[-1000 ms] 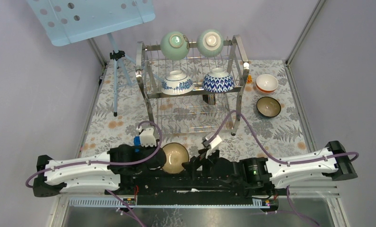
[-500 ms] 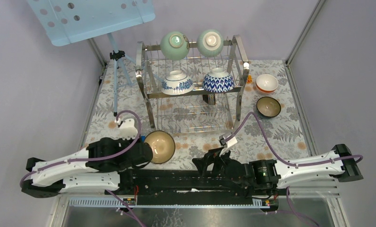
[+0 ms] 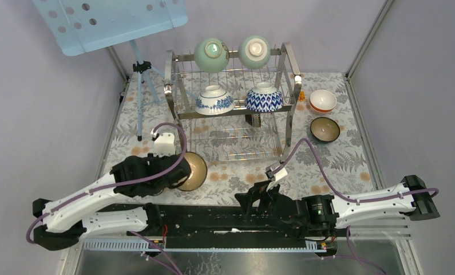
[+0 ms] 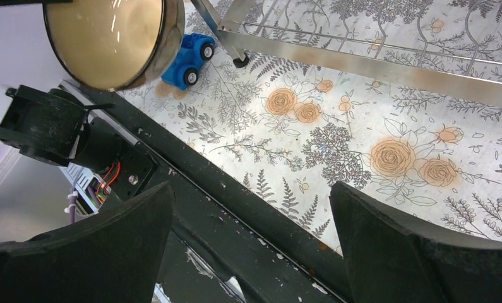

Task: Unload the bowls from the dish rack
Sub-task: Place the bowl at the center of the board.

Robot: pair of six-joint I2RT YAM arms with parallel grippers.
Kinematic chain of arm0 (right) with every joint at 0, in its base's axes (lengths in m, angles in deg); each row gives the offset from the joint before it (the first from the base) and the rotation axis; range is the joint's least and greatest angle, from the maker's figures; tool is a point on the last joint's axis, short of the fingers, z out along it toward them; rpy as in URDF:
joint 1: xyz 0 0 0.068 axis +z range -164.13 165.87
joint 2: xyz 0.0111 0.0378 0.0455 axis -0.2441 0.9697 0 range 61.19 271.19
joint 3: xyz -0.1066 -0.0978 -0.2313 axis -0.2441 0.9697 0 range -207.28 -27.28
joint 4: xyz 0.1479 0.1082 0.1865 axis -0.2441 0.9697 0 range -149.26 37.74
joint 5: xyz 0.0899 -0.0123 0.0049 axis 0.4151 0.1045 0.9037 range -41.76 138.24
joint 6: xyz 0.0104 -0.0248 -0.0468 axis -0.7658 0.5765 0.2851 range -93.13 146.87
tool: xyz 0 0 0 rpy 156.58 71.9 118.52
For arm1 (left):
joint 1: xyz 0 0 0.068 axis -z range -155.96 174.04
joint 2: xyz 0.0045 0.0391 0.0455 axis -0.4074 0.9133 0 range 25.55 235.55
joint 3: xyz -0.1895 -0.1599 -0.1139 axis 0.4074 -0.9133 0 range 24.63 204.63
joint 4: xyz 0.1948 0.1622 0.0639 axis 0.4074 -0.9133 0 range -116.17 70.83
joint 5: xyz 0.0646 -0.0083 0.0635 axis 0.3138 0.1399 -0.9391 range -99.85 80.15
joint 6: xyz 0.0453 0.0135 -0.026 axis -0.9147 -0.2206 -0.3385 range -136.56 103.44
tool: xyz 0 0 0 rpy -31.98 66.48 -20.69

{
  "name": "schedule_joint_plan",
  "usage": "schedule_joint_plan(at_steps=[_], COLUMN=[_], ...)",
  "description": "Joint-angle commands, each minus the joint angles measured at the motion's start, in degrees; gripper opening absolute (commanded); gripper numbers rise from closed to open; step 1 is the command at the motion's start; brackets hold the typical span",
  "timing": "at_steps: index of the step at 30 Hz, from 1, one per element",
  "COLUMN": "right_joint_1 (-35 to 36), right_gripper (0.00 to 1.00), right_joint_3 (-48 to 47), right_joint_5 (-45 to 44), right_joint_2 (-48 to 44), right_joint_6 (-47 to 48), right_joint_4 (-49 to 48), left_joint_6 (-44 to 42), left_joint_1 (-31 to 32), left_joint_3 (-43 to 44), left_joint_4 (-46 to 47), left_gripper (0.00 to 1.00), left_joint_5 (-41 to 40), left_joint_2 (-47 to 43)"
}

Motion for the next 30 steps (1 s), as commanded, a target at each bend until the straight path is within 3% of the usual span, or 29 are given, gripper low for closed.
schedule_joint_plan(at_steps=[1,5,10,21,30], right_joint_1=[-0.04,0.01,0.01,-0.01,-0.01], right_gripper=[1.00,1.00,1.00,1.00,1.00], right_joint_3=[0.89,0.64,1.47,3.22,6.16], right_joint_5=[-1.95,-1.50,-1.76,-1.97,-1.40], right_joint_2=[-0.93,-1.51,-4.02,-8.48,-13.38], right_joint_6=[0.25,-0.23,-0.54,1.39,2.51], right_joint_4=[-2.75,-0.87,0.55,1.43,2.66], left_joint_6=[-14.98,-25.08,-29.03,-27.80,-23.58], left_joint_1=[-9.21,-20.73,-28.73,-36.87,-40.32], left_joint_3=[2.59,2.54,1.58,1.16,3.20], left_joint_4=[12.32,15.98,16.14,13.73,10.62], left_gripper=[0.00,0.00,0.00,0.00,0.00], left_joint_5=[2.65,10.21,14.55,14.61,7.77], left_joint_2=[-0.26,0.18,0.54,1.23,4.61])
